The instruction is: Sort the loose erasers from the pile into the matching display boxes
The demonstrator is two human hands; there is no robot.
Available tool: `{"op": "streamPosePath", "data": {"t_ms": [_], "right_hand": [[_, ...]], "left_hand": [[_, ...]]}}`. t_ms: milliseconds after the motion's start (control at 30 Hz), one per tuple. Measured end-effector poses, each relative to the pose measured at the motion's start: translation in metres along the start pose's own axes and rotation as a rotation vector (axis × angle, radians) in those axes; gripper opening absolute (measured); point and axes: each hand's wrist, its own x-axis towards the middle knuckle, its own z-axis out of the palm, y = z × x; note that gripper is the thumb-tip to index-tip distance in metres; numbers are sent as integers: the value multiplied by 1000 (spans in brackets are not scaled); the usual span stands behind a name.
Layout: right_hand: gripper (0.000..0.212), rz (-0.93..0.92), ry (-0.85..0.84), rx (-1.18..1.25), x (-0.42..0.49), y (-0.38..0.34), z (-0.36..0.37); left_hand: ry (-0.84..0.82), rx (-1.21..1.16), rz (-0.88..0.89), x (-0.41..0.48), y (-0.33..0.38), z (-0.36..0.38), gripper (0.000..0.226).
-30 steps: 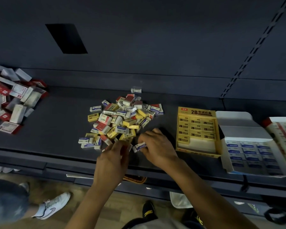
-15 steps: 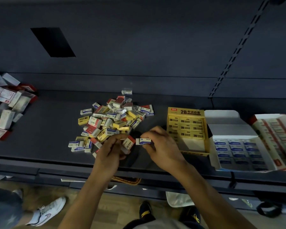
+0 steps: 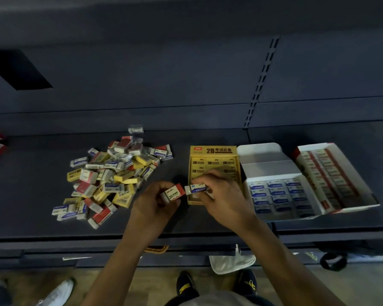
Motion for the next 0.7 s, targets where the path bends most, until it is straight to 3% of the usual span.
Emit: {"op": "streamPosePath", "data": {"t_ms": [267,700], "right_hand": [[23,4,38,46,-20,38,-38],[17,147,-135,25,-46,94,-105]], "left_hand": [[-80,83,135,5,30,35,30],[-129,177,205,4,60,83,27]]}}
